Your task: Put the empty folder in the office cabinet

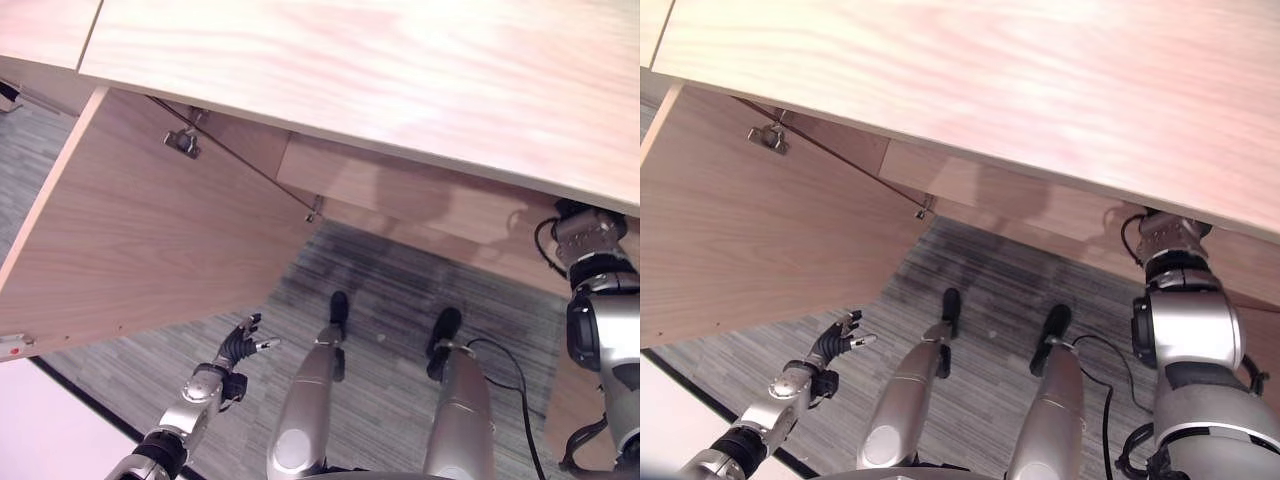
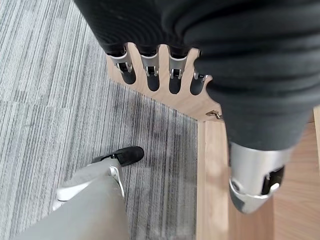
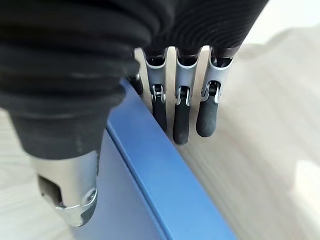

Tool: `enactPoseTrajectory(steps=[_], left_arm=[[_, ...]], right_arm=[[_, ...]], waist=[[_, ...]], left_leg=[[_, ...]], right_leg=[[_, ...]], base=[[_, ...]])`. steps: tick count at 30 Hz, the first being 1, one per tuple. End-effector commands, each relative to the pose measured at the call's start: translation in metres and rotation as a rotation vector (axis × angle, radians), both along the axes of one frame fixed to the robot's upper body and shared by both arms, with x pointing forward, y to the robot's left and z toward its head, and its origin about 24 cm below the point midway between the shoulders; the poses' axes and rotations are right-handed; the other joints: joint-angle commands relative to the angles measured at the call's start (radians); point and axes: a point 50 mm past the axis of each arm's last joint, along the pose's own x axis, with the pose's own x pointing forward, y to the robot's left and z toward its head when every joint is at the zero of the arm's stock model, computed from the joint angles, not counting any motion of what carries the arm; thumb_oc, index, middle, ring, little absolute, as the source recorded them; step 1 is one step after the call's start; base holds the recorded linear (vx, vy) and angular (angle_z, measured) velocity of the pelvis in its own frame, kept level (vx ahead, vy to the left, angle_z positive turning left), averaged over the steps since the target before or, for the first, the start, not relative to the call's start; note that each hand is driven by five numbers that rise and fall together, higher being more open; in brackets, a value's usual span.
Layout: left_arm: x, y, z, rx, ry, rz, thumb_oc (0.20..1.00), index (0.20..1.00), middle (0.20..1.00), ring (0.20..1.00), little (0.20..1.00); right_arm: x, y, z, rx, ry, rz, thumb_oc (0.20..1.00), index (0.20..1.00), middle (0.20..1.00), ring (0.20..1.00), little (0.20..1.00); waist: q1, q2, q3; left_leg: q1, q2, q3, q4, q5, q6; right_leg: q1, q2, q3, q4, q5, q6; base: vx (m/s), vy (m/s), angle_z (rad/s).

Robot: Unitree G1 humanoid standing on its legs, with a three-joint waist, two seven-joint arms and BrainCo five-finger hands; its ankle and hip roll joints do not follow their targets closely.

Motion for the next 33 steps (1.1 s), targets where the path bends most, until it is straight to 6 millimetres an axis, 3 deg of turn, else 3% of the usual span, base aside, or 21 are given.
enactPoseTrajectory(steps=[1,4,5,6,7,8,10,13,21,27,33], left_arm=[[-0.009,0.018,-0.006,-0.001,0.032,0.061,1.000,1.000,1.000,1.000,1.000],[-0.023,0.025,-0.018,-0.003,0.093,0.110,1.000,1.000,1.000,1.000,1.000],[-0.024,0.025,-0.018,-0.002,0.094,0.110,1.000,1.000,1.000,1.000,1.000],[-0.033,0.031,-0.025,0.004,0.134,0.139,1.000,1.000,1.000,1.000,1.000],[-0.033,0.031,-0.025,0.004,0.135,0.139,1.000,1.000,1.000,1.000,1.000],[-0.042,0.037,-0.030,0.001,0.163,0.167,1.000,1.000,1.000,1.000,1.000],[-0.058,0.046,-0.037,0.006,0.204,0.191,1.000,1.000,1.000,1.000,1.000],[-0.065,0.050,-0.040,0.009,0.227,0.200,1.000,1.000,1.000,1.000,1.000],[-0.123,0.062,-0.064,0.005,0.409,0.283,1.000,1.000,1.000,1.000,1.000],[-0.140,0.060,-0.071,-0.003,0.463,0.312,1.000,1.000,1.000,1.000,1.000],[-0.140,0.055,-0.074,0.022,0.479,0.303,1.000,1.000,1.000,1.000,1.000]], right_arm=[[0.000,0.011,-0.009,0.002,-0.130,0.038,1.000,1.000,1.000,1.000,1.000],[-0.018,0.026,-0.054,0.011,-0.084,0.082,1.000,1.000,1.000,1.000,1.000],[-0.019,0.026,-0.054,0.011,-0.083,0.082,1.000,1.000,1.000,1.000,1.000],[-0.034,0.039,-0.077,-0.007,-0.078,0.133,1.000,1.000,1.000,1.000,1.000],[-0.034,0.039,-0.078,-0.007,-0.078,0.133,1.000,1.000,1.000,1.000,1.000],[-0.056,0.046,-0.099,-0.036,-0.071,0.188,1.000,1.000,1.000,1.000,1.000],[-0.081,0.051,-0.118,-0.064,-0.050,0.234,1.000,1.000,1.000,1.000,1.000],[-0.089,0.052,-0.126,-0.058,-0.032,0.248,1.000,1.000,1.000,1.000,1.000],[-0.136,0.070,-0.166,-0.086,0.105,0.429,1.000,1.000,1.000,1.000,1.000],[-0.149,0.084,-0.184,-0.147,0.254,0.562,1.000,1.000,1.000,1.000,1.000],[-0.174,0.112,-0.215,-0.352,0.575,0.909,1.000,1.000,1.000,1.000,1.000]], waist=[[-0.015,-0.032,-0.006],[-0.034,-0.047,-0.022],[-0.034,-0.047,-0.022],[-0.048,-0.059,-0.038],[-0.048,-0.059,-0.038],[-0.062,-0.076,-0.061],[-0.079,-0.098,-0.093],[-0.085,-0.107,-0.109],[-0.120,-0.159,-0.244],[-0.124,-0.176,-0.284],[-0.116,-0.199,-0.298]], left_leg=[[0.032,0.019,-0.055,-0.038,-0.052,-0.028],[0.093,0.028,-0.052,-0.086,-0.041,-0.029],[0.094,0.028,-0.052,-0.087,-0.041,-0.029],[0.136,0.038,-0.048,-0.120,-0.034,-0.029],[0.137,0.038,-0.048,-0.121,-0.034,-0.029],[0.182,0.045,-0.041,-0.152,-0.030,-0.031],[0.244,0.051,-0.031,-0.184,-0.030,-0.031],[0.259,0.051,-0.025,-0.194,-0.026,-0.030],[0.439,0.044,0.029,-0.252,-0.057,-0.025],[0.496,0.034,0.054,-0.262,-0.076,-0.021],[0.563,0.030,0.064,-0.259,-0.104,0.004]], right_leg=[[0.143,-0.021,0.071,-0.066,-0.049,0.118],[0.204,-0.022,0.063,-0.115,-0.030,0.127],[0.205,-0.022,0.063,-0.116,-0.030,0.127],[0.244,-0.021,0.061,-0.146,-0.020,0.131],[0.245,-0.021,0.061,-0.147,-0.019,0.131],[0.287,-0.024,0.055,-0.179,-0.005,0.139],[0.350,-0.026,0.051,-0.229,0.016,0.149],[0.372,-0.024,0.049,-0.256,0.033,0.154],[0.540,-0.013,0.051,-0.407,0.101,0.180],[0.582,-0.016,0.063,-0.451,0.133,0.190],[0.598,-0.019,0.076,-0.370,0.117,0.195]], base=[[0.07,0.045,0.01],[0.04,0.038,0.00],[0.08,0.051,-0.04],[0.06,0.037,-0.04],[0.13,0.050,-0.05],[0.09,0.025,-0.05],[0.12,0.034,-0.07],[0.08,0.017,-0.12],[0.11,0.054,-0.13],[0.05,0.065,-0.09],[-0.01,0.095,-0.16]])
